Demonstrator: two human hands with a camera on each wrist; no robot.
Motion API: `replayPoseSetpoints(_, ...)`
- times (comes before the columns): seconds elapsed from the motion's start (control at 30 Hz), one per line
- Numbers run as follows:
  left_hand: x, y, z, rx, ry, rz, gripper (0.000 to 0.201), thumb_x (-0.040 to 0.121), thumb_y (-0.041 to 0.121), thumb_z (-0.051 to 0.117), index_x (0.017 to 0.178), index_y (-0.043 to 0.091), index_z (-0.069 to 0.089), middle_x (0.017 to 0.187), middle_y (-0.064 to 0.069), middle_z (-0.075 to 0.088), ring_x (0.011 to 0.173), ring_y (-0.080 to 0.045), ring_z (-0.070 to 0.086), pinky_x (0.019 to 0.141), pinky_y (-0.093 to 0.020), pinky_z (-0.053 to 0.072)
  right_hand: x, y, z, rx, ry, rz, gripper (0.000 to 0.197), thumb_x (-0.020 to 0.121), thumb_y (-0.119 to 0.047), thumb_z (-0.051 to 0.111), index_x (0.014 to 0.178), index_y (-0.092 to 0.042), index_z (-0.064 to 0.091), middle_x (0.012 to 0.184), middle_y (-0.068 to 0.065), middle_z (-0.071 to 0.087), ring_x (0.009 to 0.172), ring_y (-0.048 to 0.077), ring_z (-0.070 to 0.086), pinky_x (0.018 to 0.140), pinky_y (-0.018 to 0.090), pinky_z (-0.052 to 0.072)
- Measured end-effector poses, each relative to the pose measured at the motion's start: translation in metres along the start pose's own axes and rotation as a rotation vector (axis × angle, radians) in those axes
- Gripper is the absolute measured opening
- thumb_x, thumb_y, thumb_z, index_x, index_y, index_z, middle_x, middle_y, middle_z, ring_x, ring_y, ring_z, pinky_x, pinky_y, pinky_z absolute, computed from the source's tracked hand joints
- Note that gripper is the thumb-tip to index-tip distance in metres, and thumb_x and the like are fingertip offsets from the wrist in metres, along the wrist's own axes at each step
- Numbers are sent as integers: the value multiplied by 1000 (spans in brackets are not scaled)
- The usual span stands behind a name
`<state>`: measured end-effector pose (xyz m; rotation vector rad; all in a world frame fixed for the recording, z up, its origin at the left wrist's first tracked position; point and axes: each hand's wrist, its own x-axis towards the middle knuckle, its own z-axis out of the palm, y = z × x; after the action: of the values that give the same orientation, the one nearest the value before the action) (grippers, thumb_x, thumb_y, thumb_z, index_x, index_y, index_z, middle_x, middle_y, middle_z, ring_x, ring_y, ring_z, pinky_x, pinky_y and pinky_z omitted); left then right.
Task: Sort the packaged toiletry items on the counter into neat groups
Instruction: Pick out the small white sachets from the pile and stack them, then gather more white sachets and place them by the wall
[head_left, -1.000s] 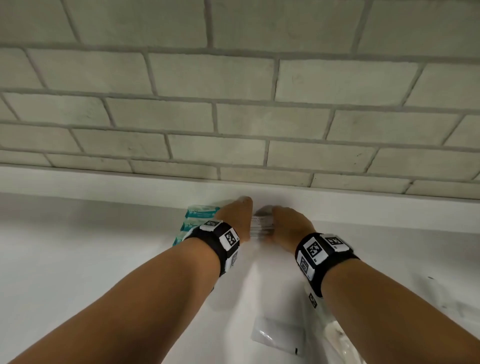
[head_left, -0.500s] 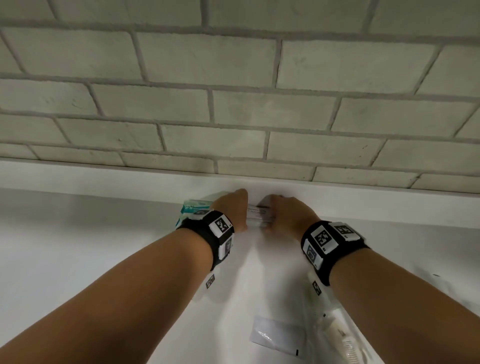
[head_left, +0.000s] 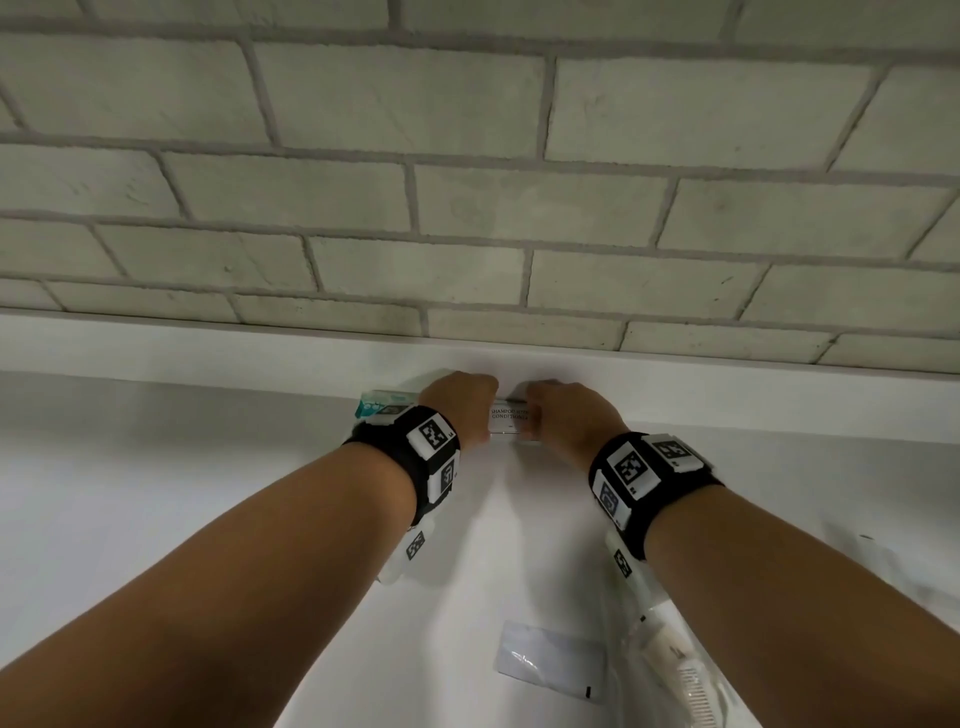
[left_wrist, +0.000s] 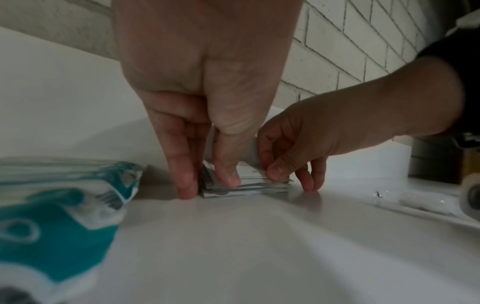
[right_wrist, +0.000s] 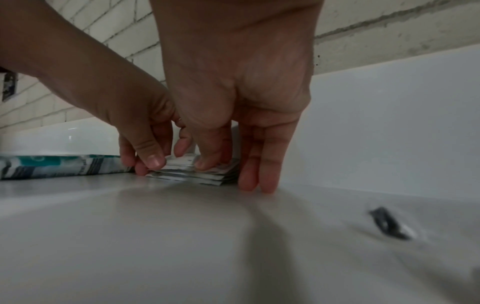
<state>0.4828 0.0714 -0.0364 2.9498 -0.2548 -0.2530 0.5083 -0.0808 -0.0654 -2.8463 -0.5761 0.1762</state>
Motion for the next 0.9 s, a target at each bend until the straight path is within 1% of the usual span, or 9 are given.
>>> replayPoseSetpoints(0.17, -2, -5, 3, -39, 6, -5, 36, 81, 14, 72, 111, 7, 54, 109, -13, 64, 99, -31, 60, 79, -35, 47, -4, 4, -1, -22, -18, -11, 35, 85, -28, 62, 119, -28, 56, 112, 2, 62, 94, 25, 62, 82, 34, 51)
replayPoseSetpoints(0.3, 1, -4, 6, -19, 42, -1, 32, 83, 9, 68, 111, 6, 54, 109, -15, 64, 99, -33, 60, 81, -38, 48, -4, 2, 1, -38, 7, -1, 40, 85, -24, 61, 125, -30, 55, 117, 0, 61, 99, 27, 62, 84, 35, 52)
replayPoseSetpoints(0.4, 3, -5, 6, -8, 26, -5, 34, 82, 10, 69, 112, 6, 54, 110, -15, 64, 100, -33, 60, 81, -37, 48, -4, 2, 1, -33, -10, 16, 38, 85, -24, 59, 122, -31, 56, 115, -1, 61, 98, 25, 62, 82, 35, 52)
replayPoseSetpoints(0.47, 2, -6, 3, -9, -2, -8, 41, 81, 14, 72, 116, 5, 51, 113, -15, 62, 101, -32, 60, 79, -35, 46, -7, 1, -6, 9, -65, 21, 33, 84, -28, 63, 116, -29, 57, 110, -2, 63, 97, 23, 63, 80, 32, 51)
replayPoseSetpoints(0.57, -10, -4, -4, 32, 17, -49, 55, 80, 29, 74, 121, 7, 44, 113, -14, 61, 102, -33, 60, 73, -35, 43, -28, -5, -28, 125, -170, 7, 42, 83, -41, 68, 117, -20, 56, 105, -1, 63, 95, 20, 61, 83, 30, 48)
replayPoseSetpoints(0.67, -37, 7, -7, 84, 119, -34, 44, 87, 38, 62, 118, 12, 45, 110, -11, 58, 97, -32, 59, 76, -36, 47, -62, 2, -43, 112, -117, 80, 43, 88, -43, 62, 121, -17, 51, 111, 2, 61, 97, 22, 58, 84, 33, 49)
replayPoseSetpoints(0.77, -73, 26, 8, 56, -33, 131, 35, 90, 41, 57, 117, 18, 55, 114, -7, 56, 103, -27, 57, 88, -36, 48, -108, 18, -45, 21, -156, 175, 48, 88, -44, 59, 130, -25, 50, 127, 3, 55, 112, 23, 56, 93, 36, 47)
replayPoseSetpoints(0.83, -101, 42, 28, -1, -167, 228, 37, 87, 45, 59, 118, 26, 59, 115, -2, 55, 109, -23, 54, 93, -33, 45, -146, 21, -42, -2, -256, 168, 54, 85, -44, 62, 135, -30, 49, 131, 1, 50, 121, 22, 51, 99, 35, 44)
replayPoseSetpoints(0.9, -127, 58, 45, 6, -230, 278, 42, 84, 47, 61, 122, 29, 58, 117, -1, 53, 114, -21, 51, 95, -34, 43, -187, 18, -39, -60, -396, 114, 62, 84, -38, 65, 141, -33, 43, 143, 0, 41, 132, 20, 41, 107, 36, 38)
